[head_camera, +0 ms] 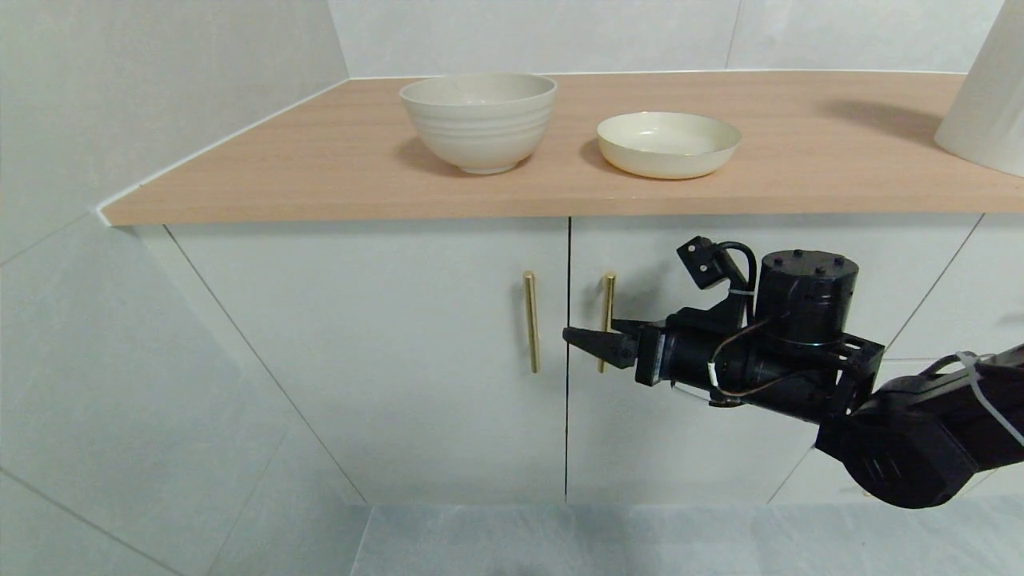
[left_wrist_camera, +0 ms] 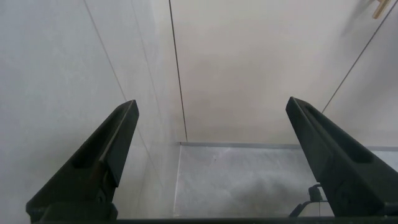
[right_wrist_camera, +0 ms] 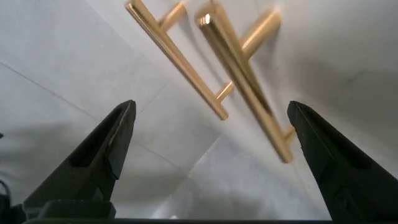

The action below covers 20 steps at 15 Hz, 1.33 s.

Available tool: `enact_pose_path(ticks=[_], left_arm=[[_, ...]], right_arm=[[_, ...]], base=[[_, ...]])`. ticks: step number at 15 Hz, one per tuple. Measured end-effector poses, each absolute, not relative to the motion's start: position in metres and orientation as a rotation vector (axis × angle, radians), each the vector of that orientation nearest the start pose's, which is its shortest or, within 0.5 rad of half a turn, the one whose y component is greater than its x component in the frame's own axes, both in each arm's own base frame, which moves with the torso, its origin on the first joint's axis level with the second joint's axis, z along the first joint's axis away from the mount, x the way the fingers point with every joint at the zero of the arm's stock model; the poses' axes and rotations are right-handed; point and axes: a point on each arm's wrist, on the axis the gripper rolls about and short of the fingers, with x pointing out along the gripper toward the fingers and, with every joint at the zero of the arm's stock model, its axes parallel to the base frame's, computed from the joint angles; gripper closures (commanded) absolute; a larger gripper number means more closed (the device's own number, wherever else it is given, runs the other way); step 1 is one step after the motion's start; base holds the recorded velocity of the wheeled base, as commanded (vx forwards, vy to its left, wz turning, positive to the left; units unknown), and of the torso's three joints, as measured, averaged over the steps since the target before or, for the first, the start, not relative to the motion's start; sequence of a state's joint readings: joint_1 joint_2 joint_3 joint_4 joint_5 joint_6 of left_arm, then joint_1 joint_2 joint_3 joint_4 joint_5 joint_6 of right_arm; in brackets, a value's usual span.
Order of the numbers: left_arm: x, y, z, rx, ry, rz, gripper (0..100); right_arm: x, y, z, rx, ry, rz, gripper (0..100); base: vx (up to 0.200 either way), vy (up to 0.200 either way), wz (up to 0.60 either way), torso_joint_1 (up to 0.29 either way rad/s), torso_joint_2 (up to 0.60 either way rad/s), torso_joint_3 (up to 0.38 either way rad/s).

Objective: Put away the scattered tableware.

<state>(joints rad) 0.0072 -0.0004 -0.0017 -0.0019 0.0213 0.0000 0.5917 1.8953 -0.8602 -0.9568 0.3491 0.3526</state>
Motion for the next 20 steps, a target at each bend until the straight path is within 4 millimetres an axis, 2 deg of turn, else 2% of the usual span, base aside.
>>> enact_pose_path(ticks=[4, 10, 14, 20], left_arm=[[-0.023, 0.000, 0.076, 0.000, -0.004, 0.028, 0], [-0.023, 0.000, 0.076, 0.000, -0.004, 0.029, 0], [-0.023, 0.000, 0.076, 0.000, -0.004, 0.028, 0], [-0.023, 0.000, 0.076, 0.000, -0.004, 0.028, 0]], right_arm=[[0.287, 0.211, 0.158, 0.326, 0.235, 0.938, 0], [0.276, 0.219, 0.151, 0.317, 0.269, 0.969, 0], [0.260, 0.218, 0.155, 0.314, 0.279, 0.995, 0], [0.225, 0.216, 0.148, 0.307, 0.280, 1.054, 0]], base=[[0.000, 0.000, 0.00, 0.000, 0.00, 0.000], [0.000, 0.000, 0.00, 0.000, 0.00, 0.000], [0.000, 0.000, 0.00, 0.000, 0.00, 0.000], [0.000, 0.000, 0.00, 0.000, 0.00, 0.000]])
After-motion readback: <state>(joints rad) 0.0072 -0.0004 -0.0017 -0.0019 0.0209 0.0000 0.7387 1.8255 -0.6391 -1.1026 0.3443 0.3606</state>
